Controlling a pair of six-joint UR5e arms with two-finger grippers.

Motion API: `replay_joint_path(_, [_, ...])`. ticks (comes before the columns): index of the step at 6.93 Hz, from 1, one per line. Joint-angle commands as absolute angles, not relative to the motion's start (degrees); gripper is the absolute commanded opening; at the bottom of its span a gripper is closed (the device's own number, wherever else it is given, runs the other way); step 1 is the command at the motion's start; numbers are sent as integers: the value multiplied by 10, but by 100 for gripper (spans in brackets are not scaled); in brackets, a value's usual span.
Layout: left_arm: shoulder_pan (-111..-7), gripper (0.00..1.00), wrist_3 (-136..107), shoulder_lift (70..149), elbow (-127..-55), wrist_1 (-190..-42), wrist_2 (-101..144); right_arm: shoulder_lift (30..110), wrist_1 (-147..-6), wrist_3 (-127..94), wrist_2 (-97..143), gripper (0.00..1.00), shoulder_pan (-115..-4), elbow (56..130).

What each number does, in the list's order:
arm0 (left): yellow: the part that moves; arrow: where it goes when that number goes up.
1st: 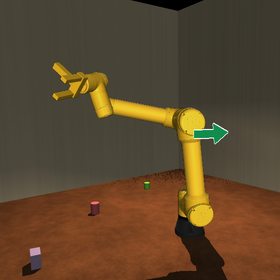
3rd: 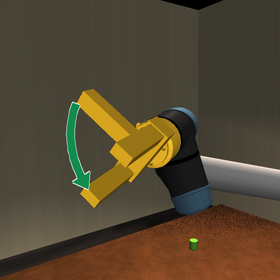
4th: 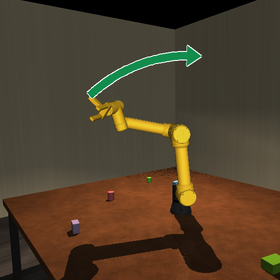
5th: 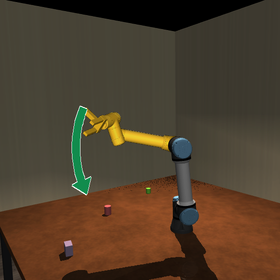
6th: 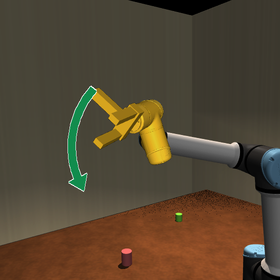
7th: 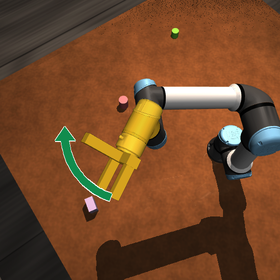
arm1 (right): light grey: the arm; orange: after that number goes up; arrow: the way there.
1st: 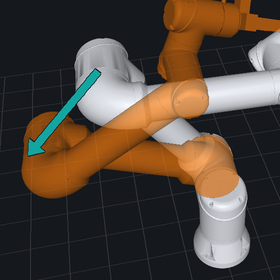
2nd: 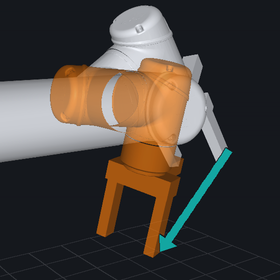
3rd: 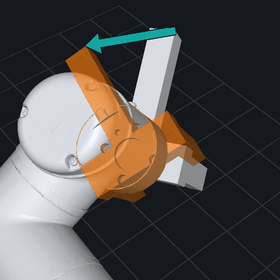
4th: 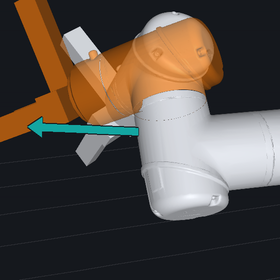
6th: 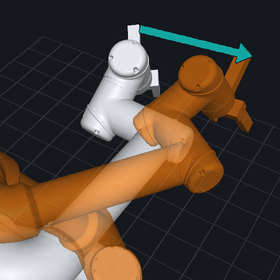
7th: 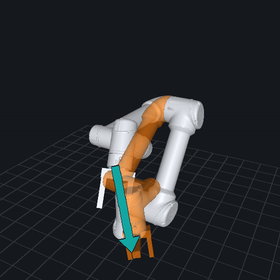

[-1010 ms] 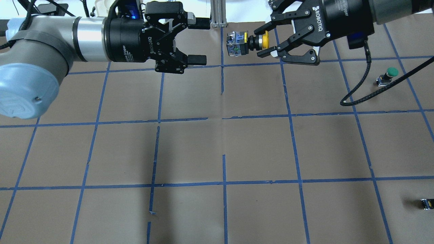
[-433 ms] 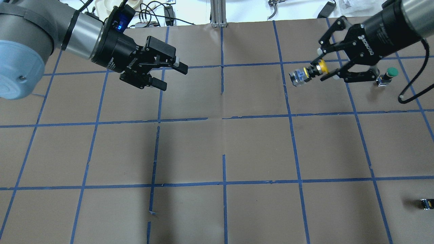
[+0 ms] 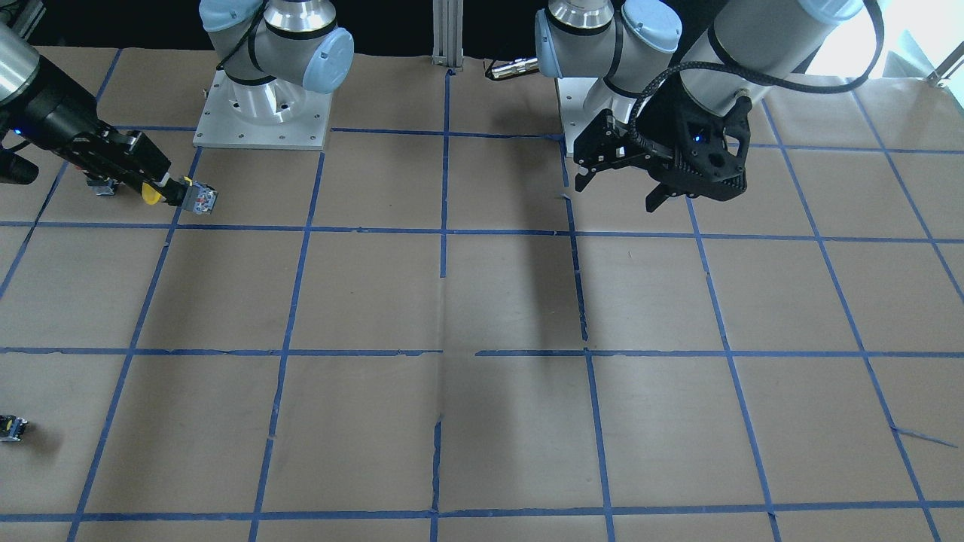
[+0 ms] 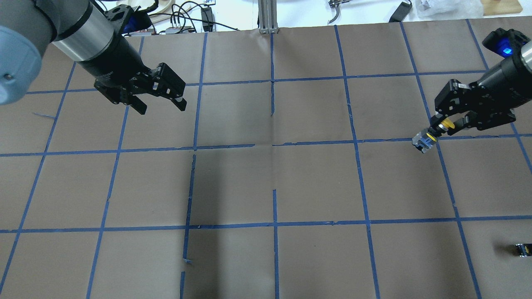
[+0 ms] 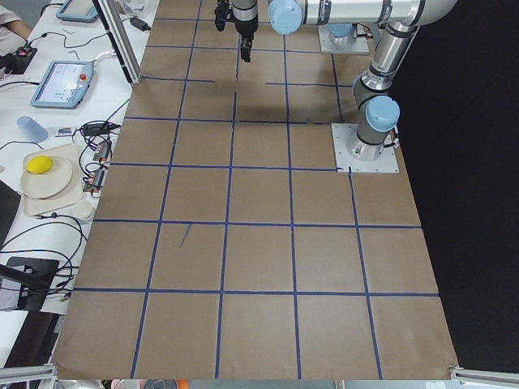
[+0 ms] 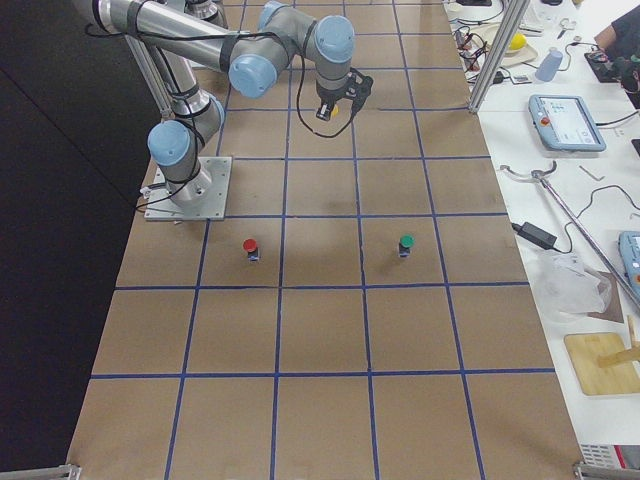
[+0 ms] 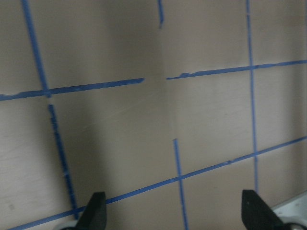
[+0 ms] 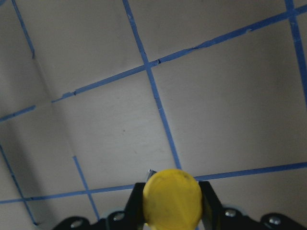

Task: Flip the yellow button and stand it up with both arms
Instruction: 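Carry the button with the right gripper and lower it upright onto the table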

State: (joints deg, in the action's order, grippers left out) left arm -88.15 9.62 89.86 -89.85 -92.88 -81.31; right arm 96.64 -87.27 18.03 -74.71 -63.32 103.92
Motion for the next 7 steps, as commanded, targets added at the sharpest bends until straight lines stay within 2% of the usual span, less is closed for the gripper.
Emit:
replay_joint_path(1, [-911,99,82,890,-870,-937,-929,964,-907,416,-805,17,-560,1076])
replay_joint_path(4, [-906,99,22,904,-859,-932,-910,933,-1073,799,-803,17,-442,1149])
replay_joint_path(7, [-841,99,28,903,-862,-946,-841,811,-1175,1077,-745,17,-380,1146])
